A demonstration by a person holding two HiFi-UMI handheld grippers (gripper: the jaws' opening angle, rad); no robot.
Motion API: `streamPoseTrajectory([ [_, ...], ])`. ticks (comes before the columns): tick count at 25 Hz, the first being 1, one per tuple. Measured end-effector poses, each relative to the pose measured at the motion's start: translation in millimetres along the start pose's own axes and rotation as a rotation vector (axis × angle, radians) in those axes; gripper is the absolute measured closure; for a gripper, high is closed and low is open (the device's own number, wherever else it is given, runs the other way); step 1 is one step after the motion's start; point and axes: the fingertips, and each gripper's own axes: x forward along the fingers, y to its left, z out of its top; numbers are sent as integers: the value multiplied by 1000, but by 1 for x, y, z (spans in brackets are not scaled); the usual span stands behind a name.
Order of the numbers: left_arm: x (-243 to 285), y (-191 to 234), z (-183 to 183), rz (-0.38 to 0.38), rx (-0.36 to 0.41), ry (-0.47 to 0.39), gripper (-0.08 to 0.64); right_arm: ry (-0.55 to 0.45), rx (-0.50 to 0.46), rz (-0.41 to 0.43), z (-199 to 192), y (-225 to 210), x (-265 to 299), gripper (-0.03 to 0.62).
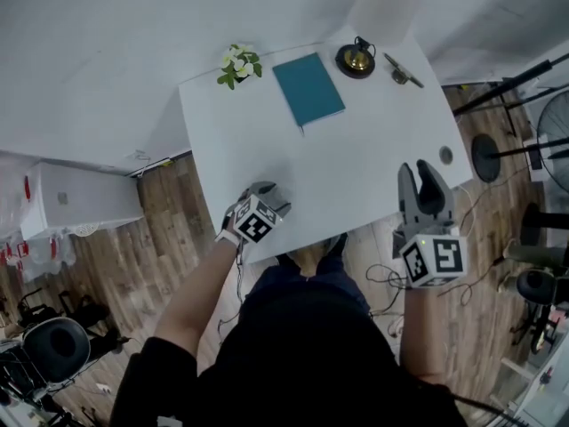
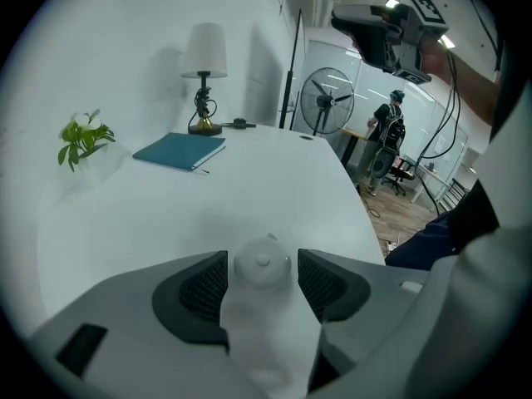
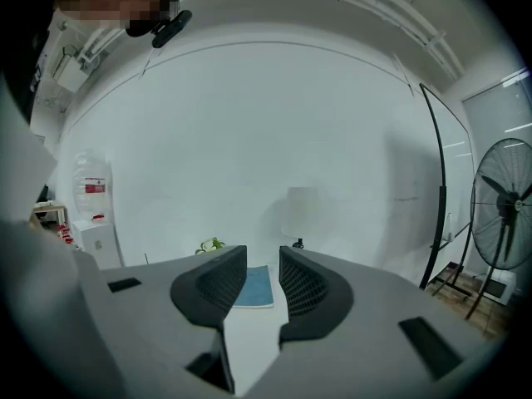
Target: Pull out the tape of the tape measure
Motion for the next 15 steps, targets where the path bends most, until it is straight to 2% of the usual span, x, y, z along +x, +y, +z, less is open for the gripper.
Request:
streamPoseTrajectory([
  [9, 5, 1, -3, 52, 0, 16, 307, -5, -9, 60, 4, -2, 7, 469],
  [12, 5, -3, -3, 65, 20, 30, 347, -5, -11, 93, 3, -4, 10, 472],
  [15, 5, -6, -4, 105, 9, 43, 347, -8, -12, 120, 5, -9, 11, 476],
])
